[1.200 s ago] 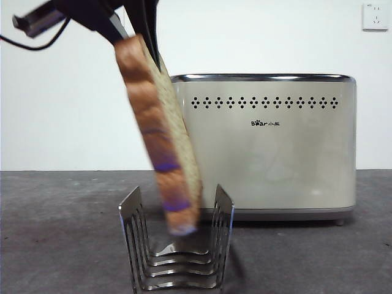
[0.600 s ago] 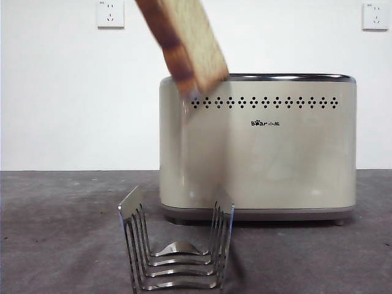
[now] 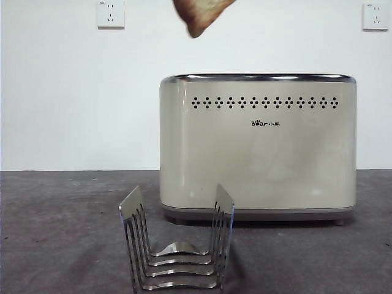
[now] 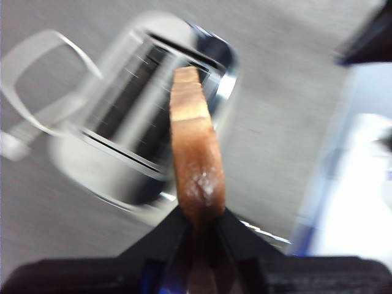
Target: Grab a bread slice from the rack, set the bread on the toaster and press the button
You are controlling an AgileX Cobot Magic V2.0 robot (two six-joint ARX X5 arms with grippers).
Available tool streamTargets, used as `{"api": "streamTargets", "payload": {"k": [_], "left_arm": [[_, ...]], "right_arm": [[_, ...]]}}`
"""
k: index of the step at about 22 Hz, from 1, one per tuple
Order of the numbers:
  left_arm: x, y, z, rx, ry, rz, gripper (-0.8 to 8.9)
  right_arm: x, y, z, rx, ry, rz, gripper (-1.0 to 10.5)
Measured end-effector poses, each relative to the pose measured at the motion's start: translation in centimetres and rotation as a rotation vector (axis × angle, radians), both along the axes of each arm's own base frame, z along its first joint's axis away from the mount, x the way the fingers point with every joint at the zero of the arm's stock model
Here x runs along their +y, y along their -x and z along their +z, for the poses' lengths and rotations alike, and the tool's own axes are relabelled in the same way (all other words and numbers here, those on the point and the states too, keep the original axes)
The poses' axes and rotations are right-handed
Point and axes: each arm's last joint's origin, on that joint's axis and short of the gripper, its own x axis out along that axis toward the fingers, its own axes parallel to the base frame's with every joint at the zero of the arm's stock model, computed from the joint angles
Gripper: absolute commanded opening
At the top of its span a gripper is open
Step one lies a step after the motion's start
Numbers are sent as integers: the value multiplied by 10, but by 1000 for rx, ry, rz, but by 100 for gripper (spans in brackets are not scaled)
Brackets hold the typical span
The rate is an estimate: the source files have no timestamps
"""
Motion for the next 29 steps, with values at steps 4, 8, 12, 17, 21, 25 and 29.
{"api": "streamTargets", "payload": {"k": [4, 8, 12, 17, 21, 25, 29], "left_arm": [[-1, -2, 2, -129, -71, -90, -9], [-2, -3, 3, -265, -151, -230, -10], [-7, -9, 2, -328, -180, -284, -10], [-21, -21, -11, -327, -243, -340, -10], [-32, -29, -21, -323, -305, -335, -10], [-43, -31, -22, -338, -323, -355, -10], [-53, -31, -17, -367, -316, -384, -10]], "right_arm": [[1, 2, -2, 13, 1, 36, -3], [1, 5, -5, 51, 2, 61, -3], [1, 6, -6, 56, 6, 68, -3], [1, 7, -5, 53, 7, 68, -3], [1, 7, -5, 54, 6, 68, -3], [1, 7, -5, 54, 6, 68, -3], [1, 7, -5, 54, 6, 68, -3]]}}
